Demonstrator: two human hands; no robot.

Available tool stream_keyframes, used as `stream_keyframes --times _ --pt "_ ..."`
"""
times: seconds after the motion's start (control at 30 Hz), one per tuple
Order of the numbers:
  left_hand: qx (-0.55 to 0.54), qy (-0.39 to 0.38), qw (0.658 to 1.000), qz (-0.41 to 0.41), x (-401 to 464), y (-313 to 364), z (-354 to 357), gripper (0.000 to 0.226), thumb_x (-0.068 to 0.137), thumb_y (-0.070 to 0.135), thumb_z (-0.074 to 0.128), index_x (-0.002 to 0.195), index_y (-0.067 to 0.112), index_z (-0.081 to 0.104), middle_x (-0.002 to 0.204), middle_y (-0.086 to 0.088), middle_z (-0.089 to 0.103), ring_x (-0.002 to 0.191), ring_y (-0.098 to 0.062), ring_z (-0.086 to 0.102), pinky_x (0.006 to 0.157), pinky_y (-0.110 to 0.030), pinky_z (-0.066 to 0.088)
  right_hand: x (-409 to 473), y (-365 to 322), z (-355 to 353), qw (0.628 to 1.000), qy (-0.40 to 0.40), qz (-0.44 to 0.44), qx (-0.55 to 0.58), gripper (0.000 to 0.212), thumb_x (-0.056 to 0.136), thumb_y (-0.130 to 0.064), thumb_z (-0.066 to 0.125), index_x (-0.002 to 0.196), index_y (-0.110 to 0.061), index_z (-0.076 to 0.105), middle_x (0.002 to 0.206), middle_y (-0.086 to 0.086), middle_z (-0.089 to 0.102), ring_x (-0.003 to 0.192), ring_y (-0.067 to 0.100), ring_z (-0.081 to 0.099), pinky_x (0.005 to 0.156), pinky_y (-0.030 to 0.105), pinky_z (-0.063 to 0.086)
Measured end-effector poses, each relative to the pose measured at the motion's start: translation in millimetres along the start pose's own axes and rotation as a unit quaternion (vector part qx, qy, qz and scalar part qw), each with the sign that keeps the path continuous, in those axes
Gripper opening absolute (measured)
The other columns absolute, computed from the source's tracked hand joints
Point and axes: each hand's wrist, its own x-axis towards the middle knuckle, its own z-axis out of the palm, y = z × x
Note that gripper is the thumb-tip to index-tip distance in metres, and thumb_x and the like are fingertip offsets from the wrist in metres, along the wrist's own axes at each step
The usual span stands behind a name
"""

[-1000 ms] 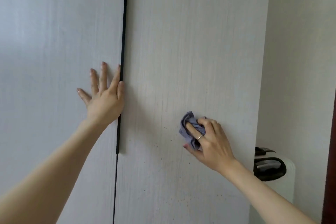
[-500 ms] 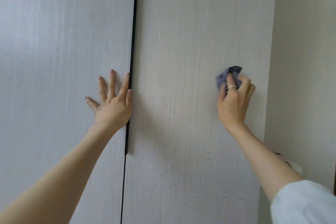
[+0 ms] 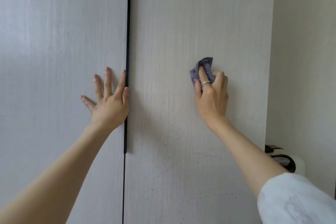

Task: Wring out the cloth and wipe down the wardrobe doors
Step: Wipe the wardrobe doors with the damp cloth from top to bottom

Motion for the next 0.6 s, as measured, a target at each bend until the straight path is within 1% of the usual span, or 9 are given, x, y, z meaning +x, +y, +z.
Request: stream_keyframes --times 0.1,0.17,0.23,0.27,0.33,0.4,0.47,0.5,0.6 --pt "0.002 -0.001 1.0 0.002 0.1 -0.7 -0.7 0.048 0.1 0.041 0.009 0.143 0.05 -0.009 0.154 0.011 -0.026 0.141 -0.021 -0.026 0.105 -0.067 -0.011 -59.2 -20.9 11.9 0.972 -0.053 -0.221 0.066 0.036 0.088 -0.016 0.058 0.124 -0.016 0.055 0.088 0.016 0.058 0.073 0.033 0.055 0.059 0.035 0.043" --pt "0.005 -0.006 1.0 0.003 -0.4 -2.1 -2.3 0.048 0.1 0.041 0.009 0.144 0.049 -0.01 0.154 0.01 -0.027 0.141 -0.021 -0.027 0.105 -0.067 -0.01 -91.7 -25.1 11.9 0.904 -0.105 -0.408 0.071 0.041 0.084 -0.007 0.06 0.123 -0.019 0.054 0.097 0.013 0.055 0.08 0.031 0.052 0.067 0.037 0.037" --pt "0.008 -0.008 1.0 0.006 -1.6 -2.8 -1.9 0.048 0.1 0.041 0.009 0.144 0.049 -0.01 0.154 0.01 -0.026 0.141 -0.021 -0.027 0.106 -0.066 -0.01 -84.1 -18.8 12.2 0.859 -0.123 -0.493 0.061 0.039 0.085 -0.004 0.057 0.121 -0.019 0.057 0.102 0.011 0.053 0.086 0.028 0.049 0.07 0.035 0.037" --pt "0.011 -0.007 1.0 0.008 -1.2 -3.9 -2.2 0.048 0.1 0.041 0.009 0.143 0.049 -0.01 0.154 0.01 -0.027 0.141 -0.021 -0.027 0.106 -0.066 -0.01 -68.0 -17.3 13.4 0.87 -0.111 -0.477 0.051 0.033 0.085 -0.009 0.059 0.116 -0.021 0.059 0.1 0.008 0.056 0.086 0.026 0.051 0.07 0.034 0.038" --pt "0.012 -0.006 1.0 0.011 -1.5 -3.5 -0.5 0.048 0.1 0.041 0.008 0.143 0.05 -0.011 0.153 0.01 -0.028 0.14 -0.021 -0.028 0.106 -0.066 -0.011 -28.2 -17.1 13.6 0.939 -0.041 -0.341 -0.003 0.026 0.084 -0.027 0.067 0.11 -0.025 0.062 0.094 0.003 0.063 0.084 0.023 0.059 0.067 0.033 0.045" --pt "0.013 -0.002 1.0 0.013 -1.7 -5.0 0.7 0.048 0.1 0.041 0.008 0.143 0.049 -0.013 0.153 0.01 -0.029 0.14 -0.022 -0.028 0.106 -0.065 -0.012 12.8 -25.1 12.6 0.988 -0.031 -0.147 0.045 0.04 0.083 -0.023 0.067 0.12 -0.011 0.058 0.099 0.014 0.062 0.089 0.033 0.057 0.067 0.037 0.047" --pt "0.013 -0.001 1.0 0.014 -1.6 -6.1 1.0 0.048 0.1 0.041 0.008 0.143 0.049 -0.012 0.153 0.01 -0.029 0.14 -0.022 -0.028 0.105 -0.065 -0.012 35.8 -44.9 15.1 0.996 -0.031 -0.02 0.083 0.041 0.083 -0.016 0.064 0.121 -0.003 0.057 0.101 0.019 0.057 0.094 0.034 0.051 0.069 0.038 0.046" --pt "0.014 -0.001 1.0 0.015 -1.8 -5.8 0.7 0.048 0.101 0.041 0.008 0.143 0.049 -0.012 0.153 0.01 -0.029 0.14 -0.022 -0.028 0.105 -0.065 -0.012 34.4 -53.1 20.5 0.996 -0.019 -0.028 0.082 0.037 0.082 -0.017 0.061 0.116 -0.003 0.061 0.097 0.019 0.057 0.091 0.032 0.048 0.067 0.038 0.046" --pt "0.011 -0.007 1.0 0.018 -1.2 -6.6 -0.2 0.048 0.101 0.041 0.01 0.143 0.05 -0.011 0.152 0.01 -0.029 0.14 -0.021 -0.028 0.105 -0.064 -0.013 -21.9 -74.7 31.9 0.973 -0.048 -0.196 0.108 0.023 0.085 -0.016 0.06 0.104 -0.007 0.068 0.087 0.012 0.061 0.08 0.028 0.051 0.061 0.037 0.048"
